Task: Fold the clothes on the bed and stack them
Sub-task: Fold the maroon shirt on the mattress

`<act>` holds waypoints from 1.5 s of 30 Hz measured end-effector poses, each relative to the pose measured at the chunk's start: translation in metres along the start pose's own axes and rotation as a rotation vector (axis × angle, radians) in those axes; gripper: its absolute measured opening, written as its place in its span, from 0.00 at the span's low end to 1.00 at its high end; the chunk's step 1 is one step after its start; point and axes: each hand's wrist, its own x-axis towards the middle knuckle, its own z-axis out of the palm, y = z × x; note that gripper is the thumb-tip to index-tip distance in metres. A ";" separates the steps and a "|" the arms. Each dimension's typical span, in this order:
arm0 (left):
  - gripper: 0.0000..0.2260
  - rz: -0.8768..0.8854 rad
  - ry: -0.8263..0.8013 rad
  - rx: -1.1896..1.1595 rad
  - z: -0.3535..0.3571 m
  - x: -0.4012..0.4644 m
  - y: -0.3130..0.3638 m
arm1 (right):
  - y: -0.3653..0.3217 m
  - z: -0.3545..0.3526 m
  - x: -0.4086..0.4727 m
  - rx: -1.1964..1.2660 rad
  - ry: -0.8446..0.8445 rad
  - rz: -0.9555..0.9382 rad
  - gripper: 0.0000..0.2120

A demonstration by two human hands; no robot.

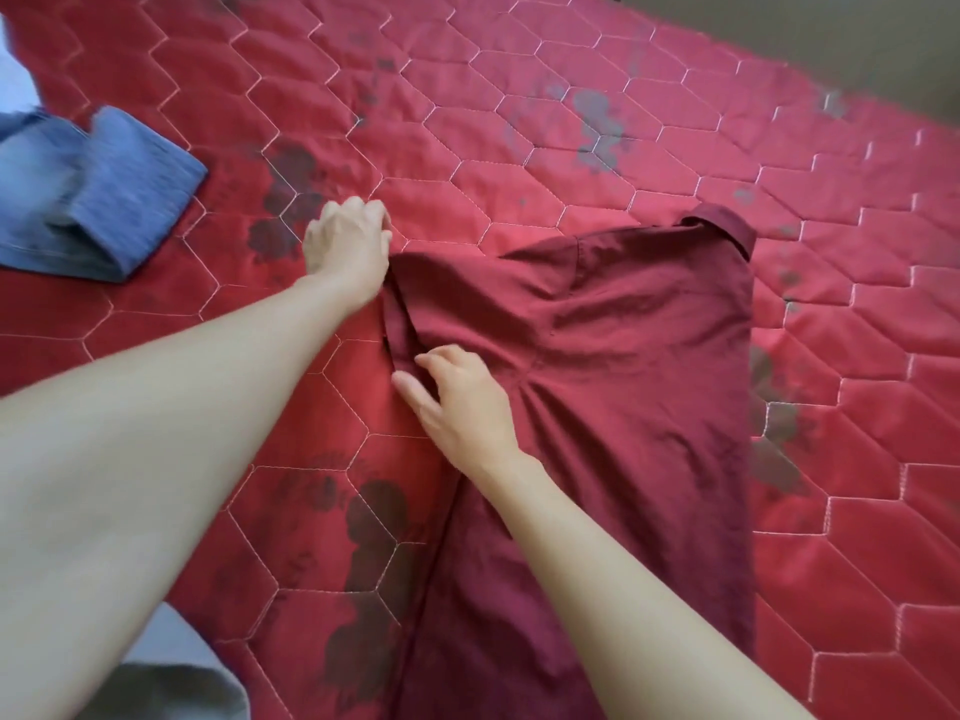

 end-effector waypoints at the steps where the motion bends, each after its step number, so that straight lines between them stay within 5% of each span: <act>1: 0.15 -0.043 -0.050 -0.021 0.005 -0.006 -0.001 | 0.003 0.003 -0.002 -0.026 -0.074 -0.044 0.20; 3: 0.21 -0.034 -0.088 -0.048 0.014 -0.024 -0.001 | 0.008 0.002 -0.010 -0.077 -0.036 -0.145 0.25; 8: 0.21 0.392 0.008 0.064 0.041 -0.092 0.012 | 0.042 -0.006 -0.049 -0.170 0.251 -0.067 0.27; 14: 0.22 0.045 -0.094 -0.094 0.060 -0.123 -0.006 | 0.078 0.001 -0.081 -0.333 0.032 -0.032 0.29; 28: 0.31 0.138 -0.203 -0.130 0.047 -0.374 0.022 | 0.107 -0.016 -0.270 -0.492 0.130 0.316 0.28; 34: 0.19 0.028 -0.039 -0.108 0.037 -0.444 0.019 | 0.117 -0.028 -0.375 -0.493 0.197 0.537 0.27; 45: 0.10 -0.206 -0.121 -0.251 0.013 -0.511 0.002 | 0.078 -0.018 -0.461 -0.181 0.266 0.608 0.25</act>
